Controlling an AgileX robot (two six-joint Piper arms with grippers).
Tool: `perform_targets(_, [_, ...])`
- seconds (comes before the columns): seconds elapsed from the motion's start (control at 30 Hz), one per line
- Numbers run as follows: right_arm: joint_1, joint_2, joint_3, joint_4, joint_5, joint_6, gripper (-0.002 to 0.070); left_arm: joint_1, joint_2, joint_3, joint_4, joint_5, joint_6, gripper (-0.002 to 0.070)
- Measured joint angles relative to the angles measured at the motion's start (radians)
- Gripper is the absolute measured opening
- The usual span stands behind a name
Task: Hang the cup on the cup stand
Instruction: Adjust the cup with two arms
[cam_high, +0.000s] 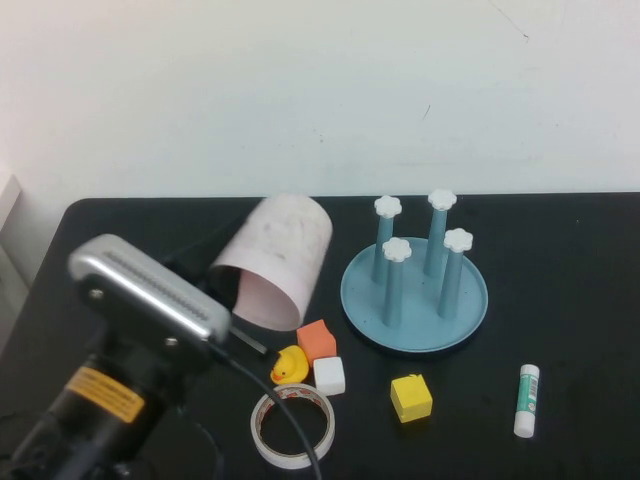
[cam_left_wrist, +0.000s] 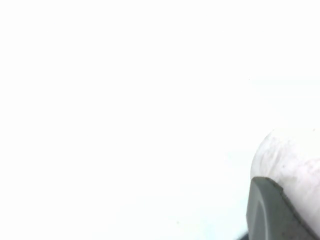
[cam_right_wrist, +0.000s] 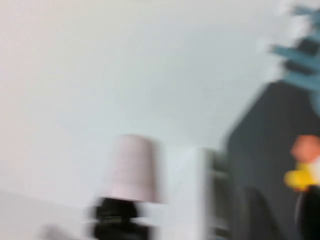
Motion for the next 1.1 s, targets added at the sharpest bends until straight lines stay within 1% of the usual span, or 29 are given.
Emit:
perform_targets(0.07, [0.000, 0.000, 0.000, 0.141, 0.005, -0.073, 0.0321, 0.000, 0.034, -0.005, 0.013, -0.006, 0.000, 0.0013])
perform_targets(0.13, [0.000, 0.000, 0.000, 0.239, 0.005, -0.132, 0.0487, 0.000, 0.046, -0.005, 0.044, -0.006, 0.001, 0.0013])
perform_targets(0.2, [0.000, 0.000, 0.000, 0.275, 0.007, -0.157, 0.0591, 0.000, 0.050, -0.005, 0.071, -0.009, 0.001, 0.0013])
perform_targets(0.27, [0.000, 0.005, 0.000, 0.292, 0.020, -0.165, 0.0637, 0.000, 0.050, -0.005, 0.086, -0.016, -0.015, 0.0013])
perform_targets(0.37, [0.000, 0.069, 0.000, 0.298, 0.060, -0.165, 0.0663, 0.000, 0.050, -0.006, 0.091, -0.018, -0.040, 0.0013])
perform_targets(0.47, [0.000, 0.172, -0.014, 0.298, 0.101, -0.206, 0.0668, 0.000, 0.050, -0.006, 0.108, -0.018, -0.064, 0.0013])
perform_targets(0.63, [0.000, 0.412, -0.160, 0.298, 0.183, -0.316, 0.0671, 0.000, 0.050, -0.006, 0.141, -0.020, -0.094, 0.0013])
perform_targets(0.77, [0.000, 0.617, -0.279, 0.298, 0.299, -0.391, 0.0672, 0.000, 0.050, -0.006, 0.143, -0.020, -0.131, 0.0013])
perform_targets(0.87, [0.008, 0.777, -0.356, 0.298, 0.383, -0.445, 0.0672, 0.000, 0.050, -0.009, 0.143, -0.020, -0.236, 0.0013])
perform_targets(0.97, [0.044, 0.921, -0.443, 0.296, 0.413, -0.503, 0.0671, 0.000, 0.050, -0.015, 0.144, -0.022, -0.380, 0.0013])
perform_targets(1.03, [0.093, 0.999, -0.505, 0.296, 0.400, -0.525, 0.0671, 0.000, 0.050, -0.015, 0.137, -0.022, -0.458, 0.0013])
perform_targets(1.1, [0.154, 1.052, -0.555, 0.296, 0.375, -0.538, 0.0671, 0.000, 0.052, -0.015, 0.126, -0.022, -0.501, 0.0013])
